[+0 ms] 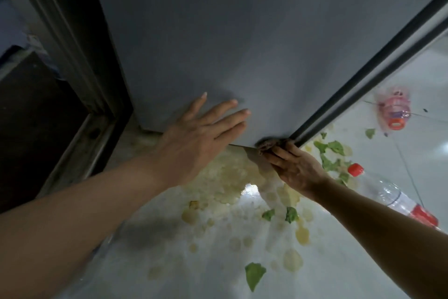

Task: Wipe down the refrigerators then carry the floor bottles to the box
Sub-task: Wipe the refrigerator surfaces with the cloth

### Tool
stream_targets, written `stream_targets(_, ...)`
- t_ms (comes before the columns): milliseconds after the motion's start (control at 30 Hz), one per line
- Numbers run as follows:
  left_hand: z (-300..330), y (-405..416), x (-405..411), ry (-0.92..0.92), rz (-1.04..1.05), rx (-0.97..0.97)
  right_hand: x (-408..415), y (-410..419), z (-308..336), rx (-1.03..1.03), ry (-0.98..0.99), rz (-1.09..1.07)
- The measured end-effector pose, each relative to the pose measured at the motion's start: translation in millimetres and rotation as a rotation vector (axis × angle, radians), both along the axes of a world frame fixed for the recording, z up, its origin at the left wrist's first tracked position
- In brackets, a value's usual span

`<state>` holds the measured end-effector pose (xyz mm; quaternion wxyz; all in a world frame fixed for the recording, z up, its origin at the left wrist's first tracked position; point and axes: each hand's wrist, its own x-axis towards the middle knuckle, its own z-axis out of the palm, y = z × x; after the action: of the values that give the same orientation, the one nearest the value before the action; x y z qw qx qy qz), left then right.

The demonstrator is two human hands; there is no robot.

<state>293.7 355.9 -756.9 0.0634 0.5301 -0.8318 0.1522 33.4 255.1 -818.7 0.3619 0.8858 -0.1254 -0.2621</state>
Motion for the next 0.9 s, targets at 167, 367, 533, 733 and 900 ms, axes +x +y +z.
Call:
stream_targets(167, 7, -11, -5, -0.063, 0.046, -0.007, -7, 7, 6, 0.013, -0.104, -0.116)
stream_targets(367, 14, -7, -16, -0.071, 0.066, -0.025, -30, 36, 22, 0.184, -0.820, -0.445)
stream_targets(533, 19, -13, -42, -0.088, -0.045, -0.077, -42, 50, 29, 0.435, -1.545, -0.779)
stream_targets(733, 31, -29, -67, -0.141, -0.133, -0.137, -18, 24, -1, 0.625, -1.899, -1.267)
stream_targets(900, 36, -50, -70, -0.269, -0.139, -0.173, 8, 7, -31, 0.650, -1.997, -1.298)
